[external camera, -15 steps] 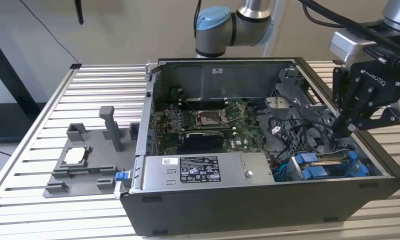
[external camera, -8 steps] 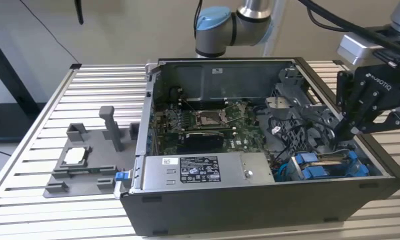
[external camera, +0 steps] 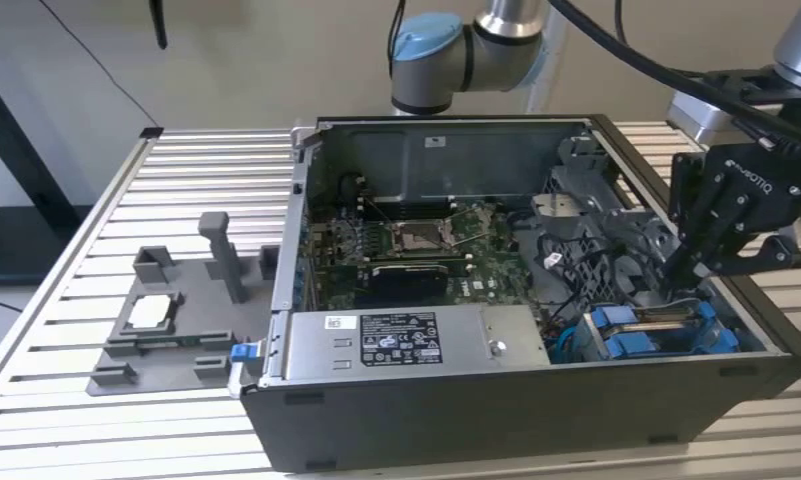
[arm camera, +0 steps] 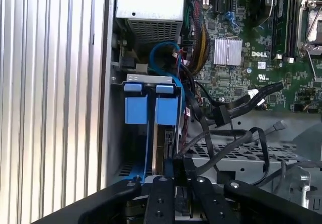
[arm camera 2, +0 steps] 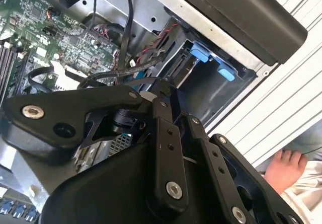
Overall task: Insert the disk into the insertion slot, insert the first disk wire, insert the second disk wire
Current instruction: 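Insert the first disk wire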
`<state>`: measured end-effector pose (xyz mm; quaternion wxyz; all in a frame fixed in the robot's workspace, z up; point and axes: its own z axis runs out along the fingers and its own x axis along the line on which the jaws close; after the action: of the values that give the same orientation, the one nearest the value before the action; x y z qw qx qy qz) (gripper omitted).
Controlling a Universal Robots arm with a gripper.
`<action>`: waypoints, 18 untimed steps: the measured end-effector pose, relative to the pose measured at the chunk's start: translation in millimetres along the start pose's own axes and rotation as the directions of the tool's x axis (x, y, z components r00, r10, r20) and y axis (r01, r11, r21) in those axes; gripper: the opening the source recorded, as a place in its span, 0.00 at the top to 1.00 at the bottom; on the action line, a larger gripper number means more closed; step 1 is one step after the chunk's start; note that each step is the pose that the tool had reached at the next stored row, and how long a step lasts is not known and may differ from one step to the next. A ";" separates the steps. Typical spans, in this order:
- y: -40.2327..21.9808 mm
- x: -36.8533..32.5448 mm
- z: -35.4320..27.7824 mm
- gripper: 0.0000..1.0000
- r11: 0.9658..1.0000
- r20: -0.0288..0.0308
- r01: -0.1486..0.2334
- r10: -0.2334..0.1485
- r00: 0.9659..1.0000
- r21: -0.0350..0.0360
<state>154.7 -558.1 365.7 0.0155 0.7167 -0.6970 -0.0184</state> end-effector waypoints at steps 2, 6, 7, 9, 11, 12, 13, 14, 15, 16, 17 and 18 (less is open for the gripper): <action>0.0 0.1 1.4 0.81 1.000 0.001 -0.006 0.006 1.000 -0.008; -0.9 0.1 4.3 0.81 1.000 0.001 -0.024 0.024 1.000 -0.014; -1.6 0.2 4.6 0.81 1.000 0.002 -0.028 0.028 1.000 -0.015; -3.0 0.3 5.4 0.81 0.999 0.002 -0.036 0.036 0.999 -0.014; -3.9 0.4 6.2 0.81 0.999 0.002 -0.045 0.045 0.999 -0.014; -4.4 0.4 6.6 0.81 0.999 0.003 -0.050 0.050 0.999 -0.014; -5.0 0.5 7.1 0.81 0.998 0.003 -0.054 0.055 0.999 -0.014; -5.8 0.6 7.5 0.81 0.998 0.003 -0.058 0.058 0.998 -0.014; -6.5 0.7 8.1 0.81 0.998 0.003 -0.061 0.062 0.998 -0.014; -7.0 0.9 8.6 0.81 0.998 0.004 -0.065 0.065 0.998 -0.014; -7.5 1.1 9.2 0.81 0.997 0.004 -0.070 0.070 0.998 -0.014; -7.7 1.2 9.7 0.81 0.997 0.004 -0.075 0.075 0.997 -0.014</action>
<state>162.0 -559.1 355.6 0.0197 0.6898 -0.7233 -0.0243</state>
